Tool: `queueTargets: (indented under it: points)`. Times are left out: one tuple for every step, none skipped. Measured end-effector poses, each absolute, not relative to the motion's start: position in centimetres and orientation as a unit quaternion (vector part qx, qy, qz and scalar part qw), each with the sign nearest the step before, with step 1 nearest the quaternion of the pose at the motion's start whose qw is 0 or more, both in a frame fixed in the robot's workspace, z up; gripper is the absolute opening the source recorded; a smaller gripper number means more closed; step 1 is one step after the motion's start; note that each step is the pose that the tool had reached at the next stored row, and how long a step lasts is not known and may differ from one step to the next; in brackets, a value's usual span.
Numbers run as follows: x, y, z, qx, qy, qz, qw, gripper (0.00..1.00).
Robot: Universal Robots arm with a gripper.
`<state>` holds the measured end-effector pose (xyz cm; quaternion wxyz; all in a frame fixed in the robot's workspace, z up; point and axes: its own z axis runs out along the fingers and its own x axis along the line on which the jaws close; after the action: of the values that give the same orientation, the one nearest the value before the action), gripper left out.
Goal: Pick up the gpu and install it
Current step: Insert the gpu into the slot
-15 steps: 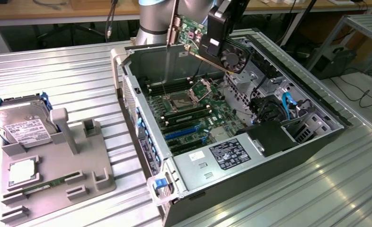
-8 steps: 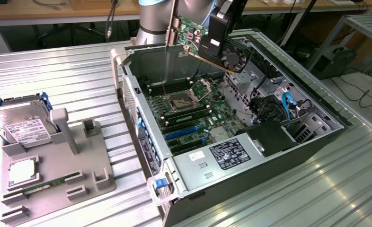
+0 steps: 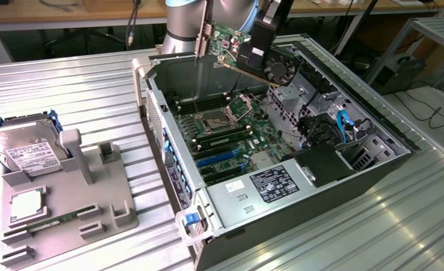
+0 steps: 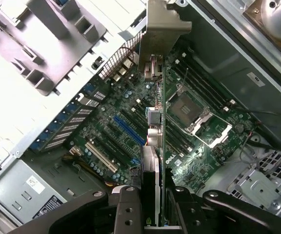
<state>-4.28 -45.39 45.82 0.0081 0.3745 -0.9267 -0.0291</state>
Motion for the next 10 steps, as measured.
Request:
queueTargets:
  points:
    - [-4.28,-45.39,45.82,0.381,-0.924,-0.029,0.008,0.27]
    - [-4.28,-45.39,45.81,0.390,-0.920,-0.029,0.009,0.27]
    - [-4.28,-45.39,45.80,0.401,-0.916,-0.029,0.009,0.27]
    - [-4.28,-45.39,45.79,0.406,-0.913,-0.029,0.009,0.27]
    - [-4.28,-45.39,45.79,0.410,-0.912,-0.029,0.009,0.27]
    - [-4.28,-45.39,45.79,0.414,-0.910,-0.029,0.009,0.27]
    - [-4.28,-45.39,45.78,0.418,-0.908,-0.029,0.009,0.27]
    - [-4.28,-45.39,45.78,0.422,-0.906,-0.029,0.010,0.27]
    - [-4.28,-45.39,45.78,0.427,-0.904,-0.029,0.010,0.27]
    - [-4.28,-45.39,45.77,0.431,-0.902,-0.029,0.010,0.27]
